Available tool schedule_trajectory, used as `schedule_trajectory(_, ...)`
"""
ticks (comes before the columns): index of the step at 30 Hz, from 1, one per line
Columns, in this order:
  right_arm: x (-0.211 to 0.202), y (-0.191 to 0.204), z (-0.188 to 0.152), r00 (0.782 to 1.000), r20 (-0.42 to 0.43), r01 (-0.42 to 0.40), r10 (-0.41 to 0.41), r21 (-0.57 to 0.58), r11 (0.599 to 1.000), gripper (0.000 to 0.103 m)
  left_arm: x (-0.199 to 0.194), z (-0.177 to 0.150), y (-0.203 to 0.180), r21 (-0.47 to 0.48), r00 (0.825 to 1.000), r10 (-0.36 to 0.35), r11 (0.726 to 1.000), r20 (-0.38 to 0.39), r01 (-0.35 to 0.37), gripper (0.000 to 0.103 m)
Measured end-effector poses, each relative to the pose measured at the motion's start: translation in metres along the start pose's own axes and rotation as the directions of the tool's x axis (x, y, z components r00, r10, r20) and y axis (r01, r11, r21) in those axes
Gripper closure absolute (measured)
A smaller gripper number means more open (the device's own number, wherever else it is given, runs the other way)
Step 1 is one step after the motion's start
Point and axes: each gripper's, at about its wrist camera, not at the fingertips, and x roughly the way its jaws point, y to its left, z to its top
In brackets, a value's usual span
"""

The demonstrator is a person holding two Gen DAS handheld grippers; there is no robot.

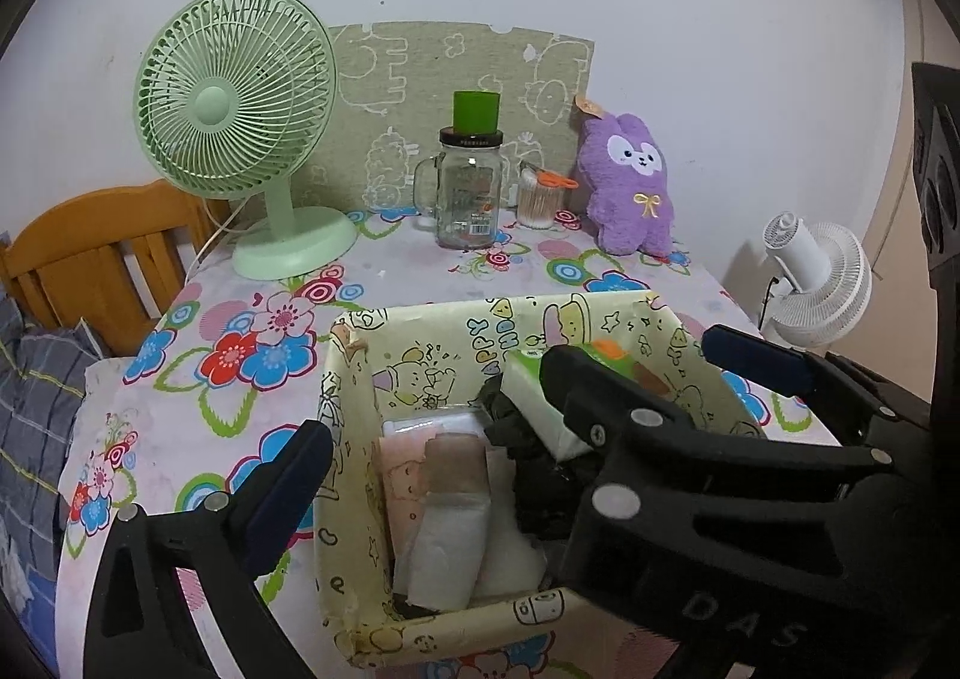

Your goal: Organize soft objects

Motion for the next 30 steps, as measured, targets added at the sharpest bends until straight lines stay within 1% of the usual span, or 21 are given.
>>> schedule_trajectory(6,-0.014,0.002,-0.002,1.0,0.008,0.006,-0.006,0.009,1.0,0.009,-0.011,-0.002,-0.002,-0.012,1.0,0.005,1.0,-0.006,-0.005,0.0)
schedule_trajectory(9,-0.026,0.004,-0.004,1.0,0.018,0.013,-0.014,0.008,1.0,0.008,-0.021,-0.004,-0.006,-0.006,1.0,0.004,1.0,0.011,-0.004,0.0)
schedule_trajectory(11,-0.034,0.004,-0.005,0.999,0.028,0.029,-0.029,0.007,1.0,0.003,-0.029,-0.006,-0.008,-0.003,1.0,0.0,1.0,0.023,0.0,0.0)
schedule_trajectory(13,-0.046,0.005,-0.006,0.998,0.045,0.036,-0.036,0.008,0.999,0.002,-0.036,-0.006,-0.01,-0.002,0.999,-0.004,1.0,0.032,0.004,0.0)
schedule_trajectory(25,-0.1,0.008,-0.019,0.991,0.099,0.085,-0.087,0.026,0.996,0.001,-0.079,-0.017,-0.02,-0.003,0.997,0.0,1.0,0.076,0.0,0.0)
schedule_trajectory(30,-0.125,0.006,-0.027,0.985,0.12,0.12,-0.125,0.049,0.992,0.001,-0.098,-0.023,-0.02,-0.011,0.995,0.013,1.0,0.094,-0.012,0.0)
